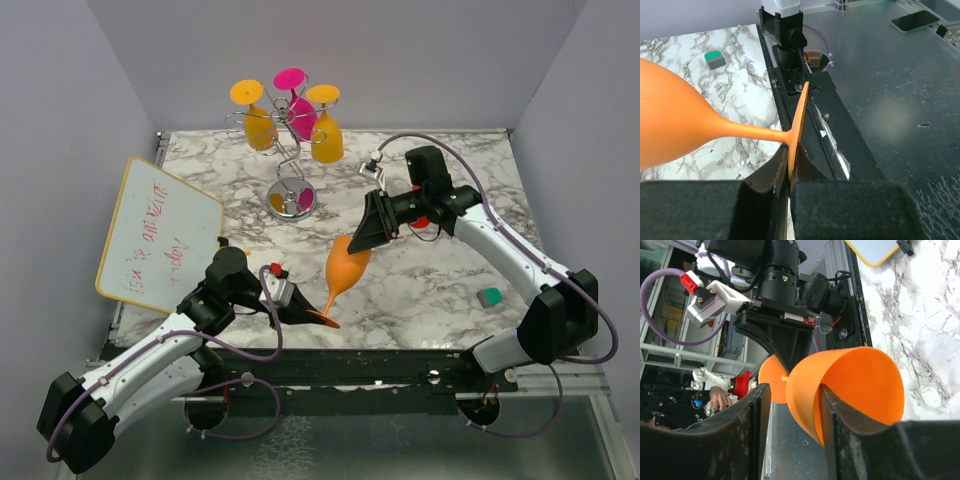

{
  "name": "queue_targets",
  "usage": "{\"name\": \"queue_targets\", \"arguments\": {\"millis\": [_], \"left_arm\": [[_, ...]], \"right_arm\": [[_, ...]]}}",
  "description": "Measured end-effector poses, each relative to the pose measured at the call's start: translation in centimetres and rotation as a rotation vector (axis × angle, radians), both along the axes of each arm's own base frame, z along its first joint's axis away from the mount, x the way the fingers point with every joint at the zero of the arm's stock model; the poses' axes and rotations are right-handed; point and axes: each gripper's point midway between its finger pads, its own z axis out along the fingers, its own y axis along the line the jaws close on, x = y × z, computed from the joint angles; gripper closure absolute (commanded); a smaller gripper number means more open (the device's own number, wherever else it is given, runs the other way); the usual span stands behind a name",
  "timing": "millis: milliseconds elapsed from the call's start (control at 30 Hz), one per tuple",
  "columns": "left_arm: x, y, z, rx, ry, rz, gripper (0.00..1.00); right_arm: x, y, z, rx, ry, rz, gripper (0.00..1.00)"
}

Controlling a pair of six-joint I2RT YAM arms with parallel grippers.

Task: Take the wine glass off the wine glass rack
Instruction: Place the wine glass at the center of the board.

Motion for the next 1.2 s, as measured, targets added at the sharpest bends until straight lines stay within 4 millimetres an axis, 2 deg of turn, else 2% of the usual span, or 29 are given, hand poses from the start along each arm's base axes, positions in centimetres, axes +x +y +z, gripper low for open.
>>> {"name": "queue_targets", "arguments": {"millis": [167,533,1067,1200], "left_arm": [[-0.2,0.0,0.3,-0.012,-0.012,-0.017,1.00],[-0.7,0.0,0.2,-0.012,-0.007,-0.050,1.00],[-0.8,0.0,0.1,-0.011,-0.007,-0.060,1.00],[-0.8,0.0,0.1,-0.012,-0.010,-0.061,1.00]], "right_arm": [[-0.4,-0.1,0.9,0.013,0.003,0.001,0.67],[-1.0,-0.4,0.6,0.001,0.044,-0.004,0.66],[-1.3,-0.4,0.6,0.005,0.097,0.019,0.99],[-1.3,-0.4,0.6,0.005,0.099,0.020,1.00]]}}
